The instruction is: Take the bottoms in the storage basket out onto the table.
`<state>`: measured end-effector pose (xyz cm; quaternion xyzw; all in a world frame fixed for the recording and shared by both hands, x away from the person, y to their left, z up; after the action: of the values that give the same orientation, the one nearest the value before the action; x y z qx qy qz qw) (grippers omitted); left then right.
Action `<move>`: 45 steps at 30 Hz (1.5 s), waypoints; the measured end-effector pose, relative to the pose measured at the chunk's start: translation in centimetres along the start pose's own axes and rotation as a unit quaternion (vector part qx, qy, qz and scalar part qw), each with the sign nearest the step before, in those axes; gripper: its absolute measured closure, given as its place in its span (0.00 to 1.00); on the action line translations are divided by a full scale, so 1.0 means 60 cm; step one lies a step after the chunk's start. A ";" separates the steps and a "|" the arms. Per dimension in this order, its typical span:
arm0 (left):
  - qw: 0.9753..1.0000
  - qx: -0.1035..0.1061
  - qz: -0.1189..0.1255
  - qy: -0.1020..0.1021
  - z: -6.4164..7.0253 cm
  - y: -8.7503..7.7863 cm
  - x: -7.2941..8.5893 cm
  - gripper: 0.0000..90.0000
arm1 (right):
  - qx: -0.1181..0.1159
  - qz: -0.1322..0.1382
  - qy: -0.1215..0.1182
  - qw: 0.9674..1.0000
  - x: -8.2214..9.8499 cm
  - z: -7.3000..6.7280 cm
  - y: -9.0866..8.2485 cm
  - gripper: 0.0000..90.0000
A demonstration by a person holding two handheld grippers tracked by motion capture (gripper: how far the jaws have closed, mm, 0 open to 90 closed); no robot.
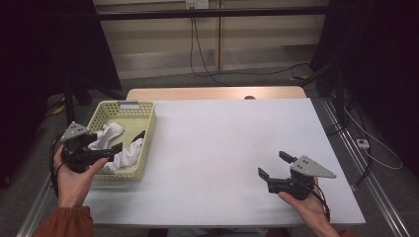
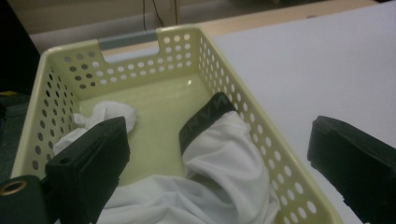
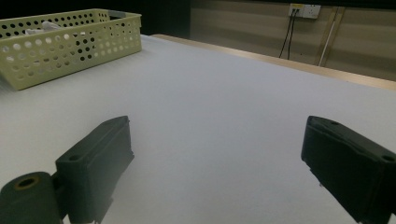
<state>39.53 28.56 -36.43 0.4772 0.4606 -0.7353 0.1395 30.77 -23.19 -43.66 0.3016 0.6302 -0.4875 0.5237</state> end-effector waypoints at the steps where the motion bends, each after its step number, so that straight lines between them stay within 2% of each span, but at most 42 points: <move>1: 1.000 0.001 -0.006 0.002 -0.001 0.004 0.002 0.06 | 0.000 0.000 0.000 1.000 0.000 0.000 0.000 0.09; 7: 0.999 -0.001 -0.050 0.013 0.000 0.033 0.014 0.07 | 0.000 -0.001 0.001 1.000 0.000 0.000 0.000 0.09; 10: 0.997 0.003 -0.072 0.019 -0.002 0.049 0.016 0.07 | 0.000 0.000 0.000 1.000 0.000 0.000 0.000 0.09; 12: 0.997 0.011 -0.078 0.024 -0.004 0.055 0.017 0.05 | 0.000 -0.001 0.001 1.000 0.000 0.000 0.000 0.09; 15: 0.995 0.001 -0.094 0.015 -0.012 0.062 0.018 0.05 | 0.000 -0.001 0.002 1.000 0.000 0.001 0.000 0.09; 22: 0.992 -0.002 -0.125 0.017 -0.015 0.076 0.026 0.06 | -0.001 -0.001 0.000 1.000 0.000 0.000 0.000 0.09; 25: 0.989 -0.005 -0.145 0.027 -0.011 0.086 0.029 0.07 | 0.000 -0.001 0.001 1.000 0.000 0.001 0.000 0.09; 27: 0.986 0.000 -0.167 0.028 -0.009 0.094 0.034 0.09 | 0.000 -0.001 0.001 1.000 0.000 0.001 0.000 0.09; 28: 0.983 0.000 -0.181 0.029 -0.010 0.098 0.037 0.10 | 0.000 0.000 0.001 1.000 0.000 0.001 0.000 0.09; 29: 0.982 0.001 -0.187 0.028 -0.011 0.101 0.038 0.11 | 0.000 0.000 0.000 1.000 0.000 0.001 0.000 0.10; 30: 0.979 -0.003 -0.200 0.026 -0.013 0.103 0.040 0.11 | 0.000 0.000 0.000 1.000 0.000 0.001 0.000 0.10; 31: 0.978 -0.003 -0.208 0.019 -0.016 0.105 0.041 0.11 | 0.000 0.000 0.001 1.000 0.000 0.001 0.000 0.10; 32: 0.978 -0.004 -0.210 0.017 -0.018 0.105 0.040 0.11 | 0.001 0.001 0.001 1.000 0.000 0.002 0.000 0.10; 35: 0.975 -0.019 -0.220 0.004 -0.029 0.107 0.042 0.11 | 0.000 0.001 0.000 1.000 0.000 0.002 -0.001 0.10; 36: 0.972 -0.027 -0.234 0.008 -0.034 0.105 0.042 0.11 | 0.000 0.001 0.000 1.000 0.000 0.002 -0.001 0.10; 38: 0.968 -0.041 -0.247 0.004 -0.043 0.104 0.045 0.11 | 0.001 0.001 0.000 1.000 0.000 0.002 -0.001 0.10; 40: 0.966 -0.057 -0.252 0.000 -0.051 0.102 0.047 0.13 | 0.001 0.001 0.000 1.000 0.000 0.003 -0.001 0.10; 45: 0.965 -0.086 -0.248 -0.014 -0.076 0.096 0.056 0.09 | -0.001 0.001 0.000 1.000 0.000 0.002 -0.001 0.10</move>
<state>44.12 29.94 -42.91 0.3235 0.6243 -0.7111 -0.0002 30.78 -23.33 -43.64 0.3018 0.6302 -0.4868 0.5243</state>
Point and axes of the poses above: each handheld gripper's, and its own axes: y roughly forward along the jaws, x roughly out of its underside, z roughly to its right, the point moved 4 cm from there along y, roughly forward along the jaws, and after that the axes turned 10 degrees about x, right-handed, at the moved point
